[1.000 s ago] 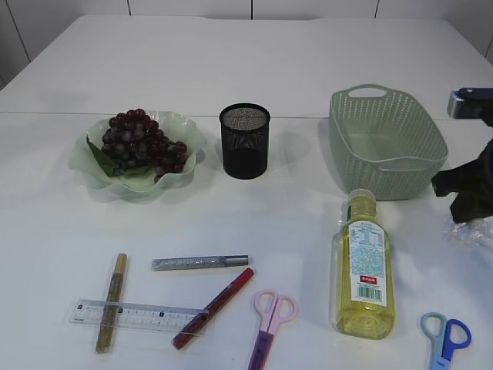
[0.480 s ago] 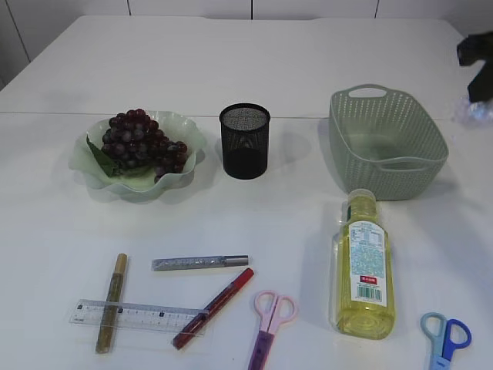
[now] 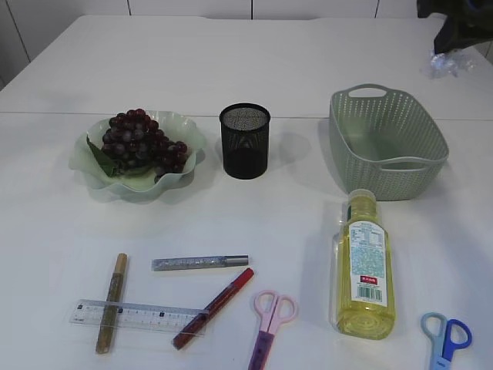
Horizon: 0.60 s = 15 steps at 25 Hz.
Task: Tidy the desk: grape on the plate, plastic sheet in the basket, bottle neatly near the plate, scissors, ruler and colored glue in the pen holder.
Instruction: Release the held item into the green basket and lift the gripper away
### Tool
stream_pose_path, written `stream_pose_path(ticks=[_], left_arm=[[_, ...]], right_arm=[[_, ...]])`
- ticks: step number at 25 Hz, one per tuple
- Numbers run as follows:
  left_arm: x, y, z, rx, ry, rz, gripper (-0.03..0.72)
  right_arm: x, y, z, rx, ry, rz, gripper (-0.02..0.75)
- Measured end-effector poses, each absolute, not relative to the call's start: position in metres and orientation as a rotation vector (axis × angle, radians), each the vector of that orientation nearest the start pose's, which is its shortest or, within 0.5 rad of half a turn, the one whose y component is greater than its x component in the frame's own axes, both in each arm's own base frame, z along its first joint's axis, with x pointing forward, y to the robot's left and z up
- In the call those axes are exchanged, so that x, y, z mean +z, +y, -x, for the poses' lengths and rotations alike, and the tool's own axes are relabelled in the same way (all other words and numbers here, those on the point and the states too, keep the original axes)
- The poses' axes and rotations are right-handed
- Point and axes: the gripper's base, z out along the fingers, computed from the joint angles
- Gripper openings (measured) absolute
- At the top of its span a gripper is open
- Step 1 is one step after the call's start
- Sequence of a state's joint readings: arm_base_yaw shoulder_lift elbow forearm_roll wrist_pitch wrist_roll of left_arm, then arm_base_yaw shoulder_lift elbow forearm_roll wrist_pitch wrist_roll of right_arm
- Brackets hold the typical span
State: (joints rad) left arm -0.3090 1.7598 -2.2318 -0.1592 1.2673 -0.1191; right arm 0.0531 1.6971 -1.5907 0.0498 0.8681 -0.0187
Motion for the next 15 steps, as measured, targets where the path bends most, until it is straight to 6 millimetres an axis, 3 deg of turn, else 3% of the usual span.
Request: stream_pose_path(ticks=[7, 15], left_arm=[[0.487, -0.123, -0.339, -0.426, 2.288, -0.244, 0.361], [0.487, -0.123, -0.339, -0.429, 2.288, -0.245, 0.352]], right_arm=[[0.323, 0.029, -0.425, 0.136, 2.508, 0.007, 0.031], [0.294, 0.032, -0.454, 0.166, 2.551, -0.033, 0.061]])
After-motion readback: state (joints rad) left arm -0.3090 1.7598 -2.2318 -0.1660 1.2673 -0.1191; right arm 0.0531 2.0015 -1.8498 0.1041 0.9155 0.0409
